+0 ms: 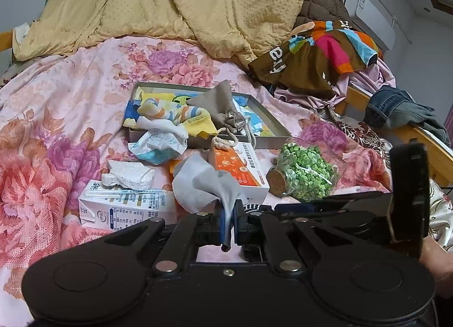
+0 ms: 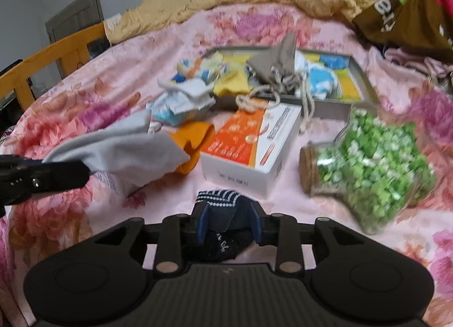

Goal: Organize soft objects
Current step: 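Carry the grey cloth and black sock with both tools over the painted tray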

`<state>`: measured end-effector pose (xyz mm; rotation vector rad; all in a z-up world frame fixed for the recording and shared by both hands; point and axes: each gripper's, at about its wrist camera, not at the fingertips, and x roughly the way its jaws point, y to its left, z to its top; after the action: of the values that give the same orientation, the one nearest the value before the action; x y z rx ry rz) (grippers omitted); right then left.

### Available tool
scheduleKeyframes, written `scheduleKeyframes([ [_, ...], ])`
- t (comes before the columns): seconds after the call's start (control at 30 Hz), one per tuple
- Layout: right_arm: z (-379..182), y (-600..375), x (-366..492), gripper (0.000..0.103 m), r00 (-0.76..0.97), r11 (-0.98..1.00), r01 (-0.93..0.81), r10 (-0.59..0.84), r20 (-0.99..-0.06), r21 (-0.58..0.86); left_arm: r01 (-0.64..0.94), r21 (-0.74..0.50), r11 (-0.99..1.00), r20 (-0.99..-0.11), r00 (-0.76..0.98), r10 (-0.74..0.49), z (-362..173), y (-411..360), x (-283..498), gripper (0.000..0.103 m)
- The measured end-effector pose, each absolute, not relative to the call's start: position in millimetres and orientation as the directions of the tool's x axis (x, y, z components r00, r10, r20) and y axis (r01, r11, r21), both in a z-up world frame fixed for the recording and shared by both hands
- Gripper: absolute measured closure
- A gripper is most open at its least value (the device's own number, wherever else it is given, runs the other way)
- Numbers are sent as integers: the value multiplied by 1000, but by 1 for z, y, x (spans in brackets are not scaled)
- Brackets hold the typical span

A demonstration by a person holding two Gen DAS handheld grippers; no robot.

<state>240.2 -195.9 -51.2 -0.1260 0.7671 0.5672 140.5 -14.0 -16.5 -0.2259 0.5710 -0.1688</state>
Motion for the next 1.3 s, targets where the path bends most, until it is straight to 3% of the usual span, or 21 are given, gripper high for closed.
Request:
scheduleKeyframes([
  [0.2,-66,-185,251,62,527,834,-539,444,-725,119,90,-264,960,-514,829,-219,-18,-12,145,98],
  [0.27,-68,-181,252,72,528,831,-548,433,-731,97,89,-267,960,-513,830,-219,-17,-11,146,98],
  [0.3,-69,-178,251,83,527,828,-553,431,-732,90,88,-267,960,-513,830,-219,-17,-10,147,98],
  [0.43,-69,-175,248,96,531,817,-572,438,-725,75,82,-270,959,-515,830,-216,-16,-9,150,98],
  [0.93,-12,-192,245,98,675,807,-573,563,-476,141,115,-234,965,-484,847,-219,5,-8,174,98],
  [1.3,14,-199,313,98,745,821,-529,571,-345,216,158,-195,968,-439,869,-230,35,-12,244,98],
])
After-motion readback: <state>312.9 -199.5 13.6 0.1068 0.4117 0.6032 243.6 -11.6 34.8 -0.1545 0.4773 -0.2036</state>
